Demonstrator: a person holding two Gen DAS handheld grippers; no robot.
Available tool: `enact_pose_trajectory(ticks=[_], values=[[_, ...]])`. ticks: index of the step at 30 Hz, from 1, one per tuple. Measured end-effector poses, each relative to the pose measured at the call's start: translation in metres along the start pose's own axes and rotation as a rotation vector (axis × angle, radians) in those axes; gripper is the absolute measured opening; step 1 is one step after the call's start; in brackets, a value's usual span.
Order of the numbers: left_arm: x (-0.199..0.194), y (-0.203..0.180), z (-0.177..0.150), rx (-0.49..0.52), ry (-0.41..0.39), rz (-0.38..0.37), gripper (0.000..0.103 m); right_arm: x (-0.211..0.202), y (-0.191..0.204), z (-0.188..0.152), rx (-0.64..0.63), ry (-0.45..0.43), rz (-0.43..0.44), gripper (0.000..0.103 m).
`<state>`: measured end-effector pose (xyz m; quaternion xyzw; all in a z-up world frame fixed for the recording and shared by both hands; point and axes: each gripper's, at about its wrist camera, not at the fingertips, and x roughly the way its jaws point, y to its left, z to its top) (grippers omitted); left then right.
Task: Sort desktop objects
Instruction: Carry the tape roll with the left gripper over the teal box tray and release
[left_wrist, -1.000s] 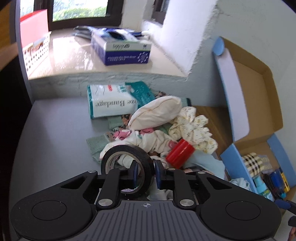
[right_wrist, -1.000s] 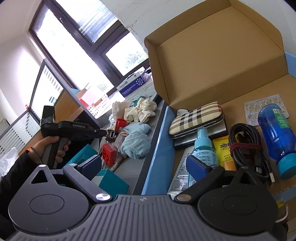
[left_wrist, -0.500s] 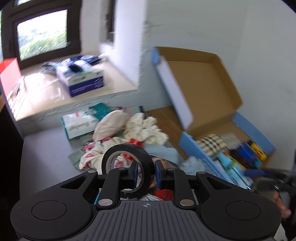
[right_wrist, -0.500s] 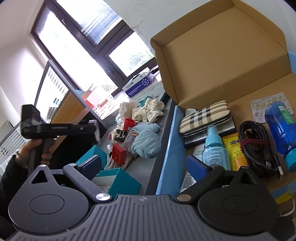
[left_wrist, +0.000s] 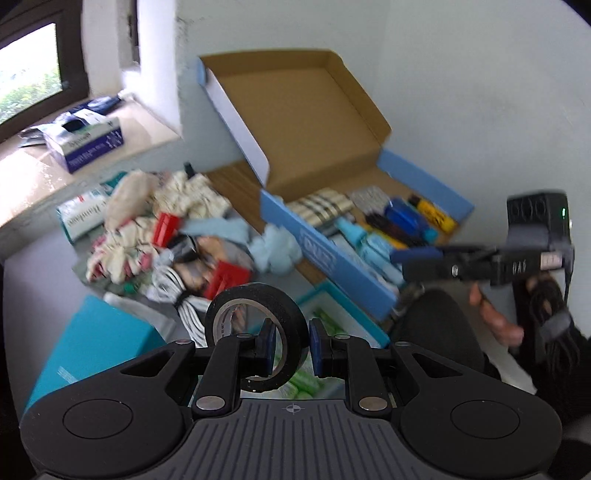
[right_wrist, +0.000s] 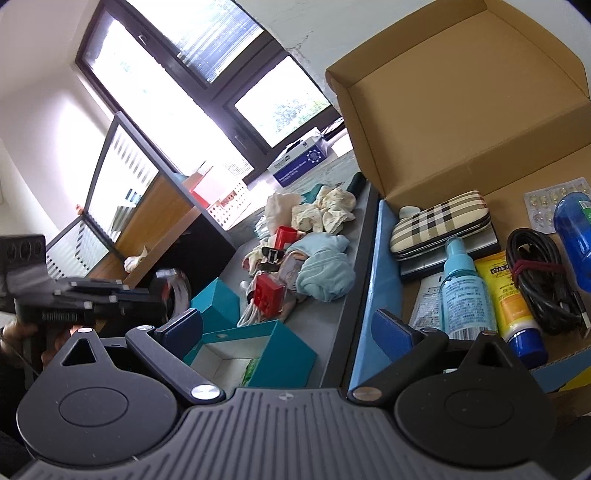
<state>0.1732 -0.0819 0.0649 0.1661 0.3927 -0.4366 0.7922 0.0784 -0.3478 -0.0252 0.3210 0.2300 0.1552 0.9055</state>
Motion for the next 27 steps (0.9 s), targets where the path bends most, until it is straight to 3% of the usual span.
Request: enact_pose_trajectory(ticks=[10, 18, 27], values=[[0.025, -0.006, -0.011, 0.048, 0.125, -0.030, 0.022, -0.016, 0.006, -0.004, -0.004, -0.023, -0.012, 0.100], [0.042, 0.001, -0.013, 0.072, 0.253, 0.002, 0.022, -0.021, 0.004, -0.003, -0.002, -0.029, -0.016, 0.100], [0.045, -0.001, -0.012, 0.101, 0.265, 0.003, 0.025, -0.024, 0.003, -0.002, -0.001, -0.033, -0.017, 0.100]])
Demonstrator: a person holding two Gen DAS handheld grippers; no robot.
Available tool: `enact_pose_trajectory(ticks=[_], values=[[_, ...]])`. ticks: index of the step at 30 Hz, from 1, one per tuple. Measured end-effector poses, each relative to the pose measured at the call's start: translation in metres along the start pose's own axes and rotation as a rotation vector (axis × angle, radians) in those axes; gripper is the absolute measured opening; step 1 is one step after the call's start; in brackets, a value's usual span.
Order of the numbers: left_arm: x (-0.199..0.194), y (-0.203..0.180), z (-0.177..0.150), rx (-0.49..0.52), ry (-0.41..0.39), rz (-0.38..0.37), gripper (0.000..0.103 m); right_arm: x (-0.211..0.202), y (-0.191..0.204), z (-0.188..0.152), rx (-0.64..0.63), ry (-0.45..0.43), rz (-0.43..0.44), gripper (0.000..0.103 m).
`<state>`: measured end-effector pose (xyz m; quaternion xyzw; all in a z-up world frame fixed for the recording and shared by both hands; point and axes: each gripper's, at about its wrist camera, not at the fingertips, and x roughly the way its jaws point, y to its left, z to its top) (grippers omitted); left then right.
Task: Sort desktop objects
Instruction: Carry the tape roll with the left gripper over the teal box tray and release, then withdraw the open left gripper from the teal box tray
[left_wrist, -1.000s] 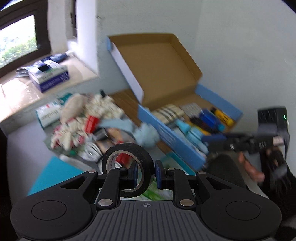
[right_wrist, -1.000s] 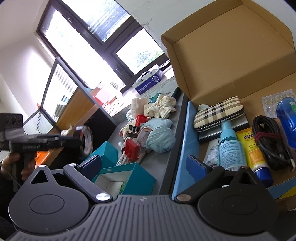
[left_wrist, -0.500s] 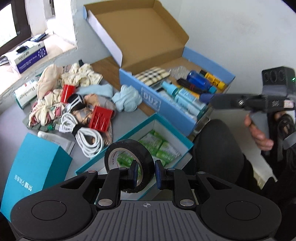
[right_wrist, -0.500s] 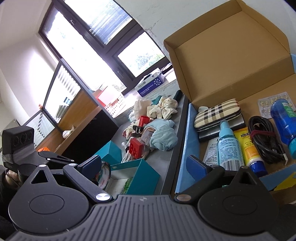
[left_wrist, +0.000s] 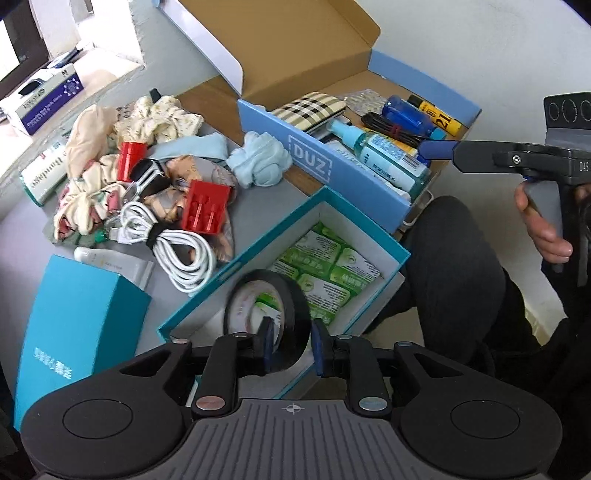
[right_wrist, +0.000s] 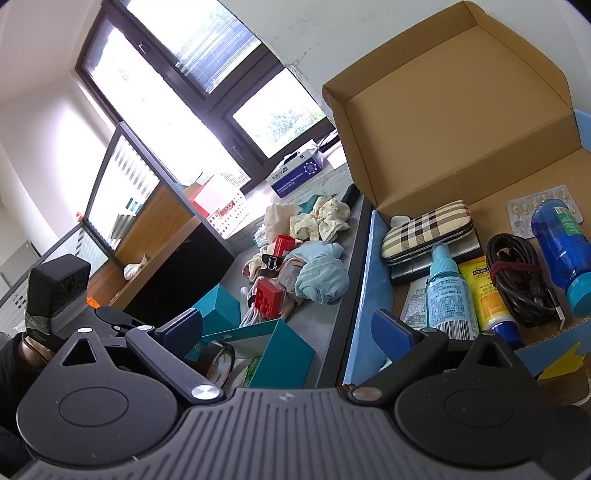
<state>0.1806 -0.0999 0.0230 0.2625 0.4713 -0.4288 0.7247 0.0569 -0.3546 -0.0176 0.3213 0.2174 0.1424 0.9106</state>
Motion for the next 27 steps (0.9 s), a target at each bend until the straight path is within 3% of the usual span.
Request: enact_pose_trajectory(ticks=[5, 11, 18, 22, 25, 27], values=[[-0.002, 0.001, 0.000, -0.013, -0.004, 0.003, 0.029, 0.000, 0.002, 0.002, -0.013, -0.001, 0.002, 0.100], [-0.017, 0.004, 0.000, -0.035, -0.046, 0.000, 0.047, 0.002, 0.006, 0.002, -0.031, 0.011, 0.011, 0.100], [-0.006, 0.002, 0.020, -0.093, -0.121, -0.081, 0.044, 0.007, 0.010, 0.001, -0.047, 0.034, 0.031, 0.094], [0.019, 0.008, 0.030, -0.168, -0.097, -0.149, 0.036, 0.008, 0.011, -0.001, -0.038, 0.042, 0.037, 0.090], [0.032, 0.009, 0.031, -0.195, -0.063, -0.159, 0.036, 0.002, 0.010, 0.000, -0.043, 0.028, 0.023, 0.090], [0.036, 0.010, 0.030, -0.206, -0.043, -0.156, 0.028, -0.002, 0.009, 0.001, -0.045, 0.022, 0.010, 0.090]])
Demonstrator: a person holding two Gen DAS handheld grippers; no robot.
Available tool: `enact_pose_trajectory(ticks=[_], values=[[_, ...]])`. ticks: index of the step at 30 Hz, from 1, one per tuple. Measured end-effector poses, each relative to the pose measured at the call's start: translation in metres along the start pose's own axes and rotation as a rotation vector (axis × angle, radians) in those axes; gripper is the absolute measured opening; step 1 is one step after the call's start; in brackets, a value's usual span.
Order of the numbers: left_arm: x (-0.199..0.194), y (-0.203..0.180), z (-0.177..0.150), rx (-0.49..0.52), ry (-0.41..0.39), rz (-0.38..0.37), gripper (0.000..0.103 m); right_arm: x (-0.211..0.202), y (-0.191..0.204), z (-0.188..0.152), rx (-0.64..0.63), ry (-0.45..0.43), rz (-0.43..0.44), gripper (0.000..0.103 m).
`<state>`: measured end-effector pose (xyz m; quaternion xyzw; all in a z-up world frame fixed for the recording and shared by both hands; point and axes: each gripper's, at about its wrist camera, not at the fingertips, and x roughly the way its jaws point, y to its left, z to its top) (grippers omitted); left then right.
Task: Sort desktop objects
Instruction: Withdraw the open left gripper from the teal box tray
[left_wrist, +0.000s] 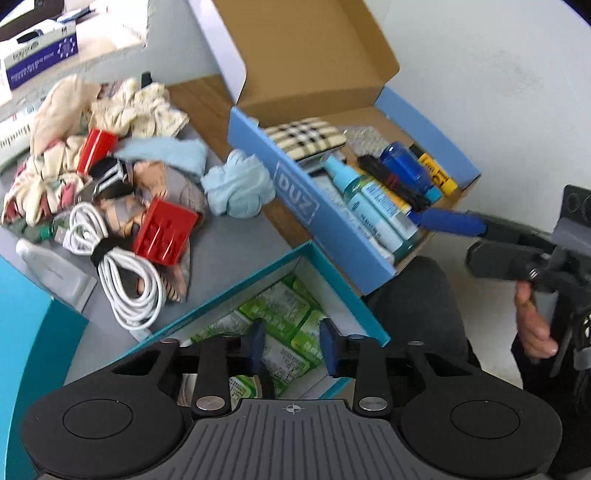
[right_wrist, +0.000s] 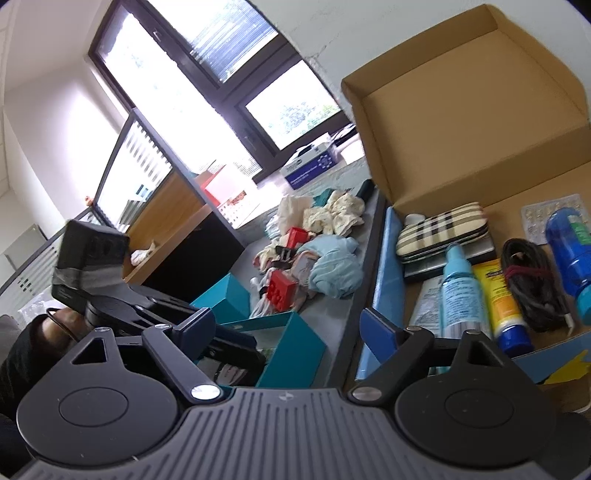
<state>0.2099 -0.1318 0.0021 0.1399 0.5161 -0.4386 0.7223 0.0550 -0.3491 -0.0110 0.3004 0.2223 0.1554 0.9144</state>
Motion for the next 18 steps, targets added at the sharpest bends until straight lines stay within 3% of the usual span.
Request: enact_pose_trajectory(ticks=[7, 14, 17, 18], values=[[-0.002, 0.011, -0.008, -0.012, 0.039, 0.044, 0.028, 0.002, -0.006, 0.000, 0.019, -0.002, 0.005, 0.090], [-0.012, 0.023, -0.016, -0.032, 0.019, 0.054, 0.027, 0.007, -0.003, -0.001, 0.016, 0.008, 0.023, 0.090], [-0.020, 0.022, -0.018, -0.031, -0.030, 0.009, 0.032, 0.007, -0.001, -0.001, 0.011, 0.008, 0.022, 0.090], [-0.025, 0.021, -0.019, -0.024, -0.057, -0.010, 0.040, 0.007, -0.001, -0.001, 0.009, 0.007, 0.021, 0.090]])
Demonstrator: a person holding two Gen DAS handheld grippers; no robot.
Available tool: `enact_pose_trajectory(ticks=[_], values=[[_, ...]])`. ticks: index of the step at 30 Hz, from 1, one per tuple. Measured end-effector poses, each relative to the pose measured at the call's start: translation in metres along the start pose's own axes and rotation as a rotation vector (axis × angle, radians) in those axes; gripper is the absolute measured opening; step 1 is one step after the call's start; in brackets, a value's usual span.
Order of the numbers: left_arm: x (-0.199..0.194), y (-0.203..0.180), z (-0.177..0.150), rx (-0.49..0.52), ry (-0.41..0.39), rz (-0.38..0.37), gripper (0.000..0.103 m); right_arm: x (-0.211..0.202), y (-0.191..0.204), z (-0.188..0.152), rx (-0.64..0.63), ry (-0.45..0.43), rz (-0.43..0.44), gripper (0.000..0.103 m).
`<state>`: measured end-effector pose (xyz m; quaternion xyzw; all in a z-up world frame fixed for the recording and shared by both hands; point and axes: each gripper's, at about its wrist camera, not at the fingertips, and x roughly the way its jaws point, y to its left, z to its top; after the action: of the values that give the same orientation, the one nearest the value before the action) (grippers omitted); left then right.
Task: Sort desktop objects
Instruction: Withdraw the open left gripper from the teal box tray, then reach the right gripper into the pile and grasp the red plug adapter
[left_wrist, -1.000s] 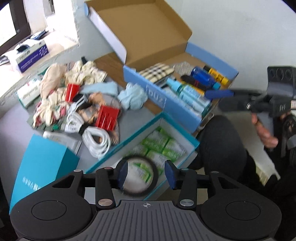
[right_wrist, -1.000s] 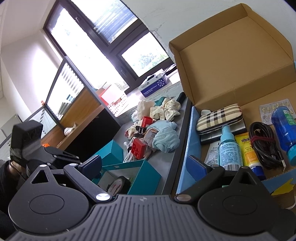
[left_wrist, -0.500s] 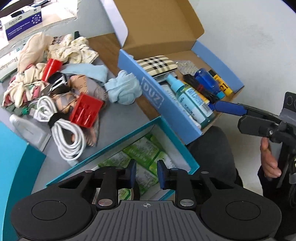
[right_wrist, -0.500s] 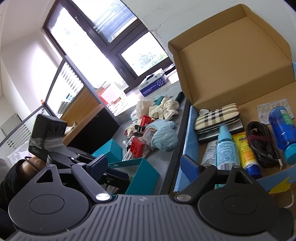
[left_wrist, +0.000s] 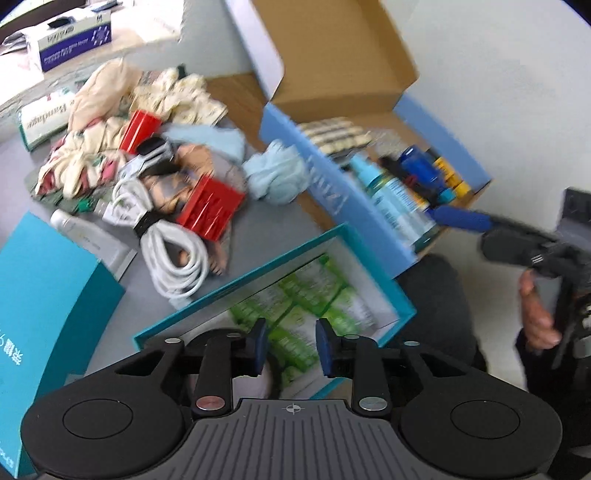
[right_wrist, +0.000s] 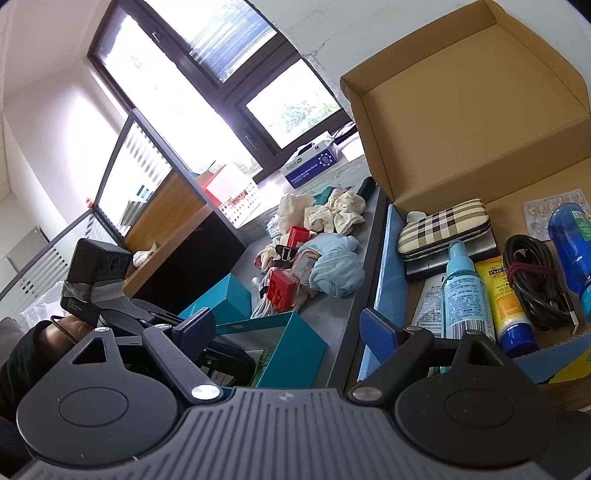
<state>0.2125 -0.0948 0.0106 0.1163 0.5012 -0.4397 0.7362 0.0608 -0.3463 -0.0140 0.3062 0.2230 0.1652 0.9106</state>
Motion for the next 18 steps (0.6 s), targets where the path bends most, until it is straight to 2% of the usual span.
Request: enact_pose_trajectory(ticks=[2, 4, 5, 6, 9, 12, 14, 17, 18], values=[[-0.011, -0.001, -0.001, 0.002, -0.058, -0.034, 0.047, 0.000, 0.001, 0.000, -0.002, 0.000, -0.001, 0.090], [-0.022, -0.001, -0.001, -0.002, -0.120, -0.044, 0.050, 0.000, 0.001, 0.000, 0.000, 0.003, -0.003, 0.090], [-0.028, -0.001, -0.001, -0.004, -0.152, -0.043, 0.057, 0.000, 0.001, 0.000, 0.002, 0.006, -0.004, 0.090], [-0.032, 0.000, -0.001, -0.007, -0.188, -0.017, 0.068, 0.000, 0.001, 0.000, 0.004, 0.009, -0.005, 0.090], [-0.045, 0.004, -0.003, -0.027, -0.297, 0.053, 0.087, 0.001, 0.001, 0.000, 0.008, 0.014, -0.005, 0.090], [-0.055, 0.013, -0.009, -0.082, -0.408, 0.085, 0.091, 0.002, 0.002, 0.000, 0.007, 0.017, -0.006, 0.090], [-0.060, 0.015, -0.015, -0.098, -0.484, 0.151, 0.096, 0.003, 0.003, 0.000, 0.004, 0.019, -0.006, 0.090], [-0.065, 0.006, -0.027, -0.092, -0.616, 0.306, 0.099, 0.006, 0.006, 0.002, -0.007, 0.022, -0.010, 0.091], [-0.066, 0.000, -0.032, -0.082, -0.657, 0.360, 0.103, 0.007, 0.008, 0.004, -0.013, 0.023, -0.013, 0.091]])
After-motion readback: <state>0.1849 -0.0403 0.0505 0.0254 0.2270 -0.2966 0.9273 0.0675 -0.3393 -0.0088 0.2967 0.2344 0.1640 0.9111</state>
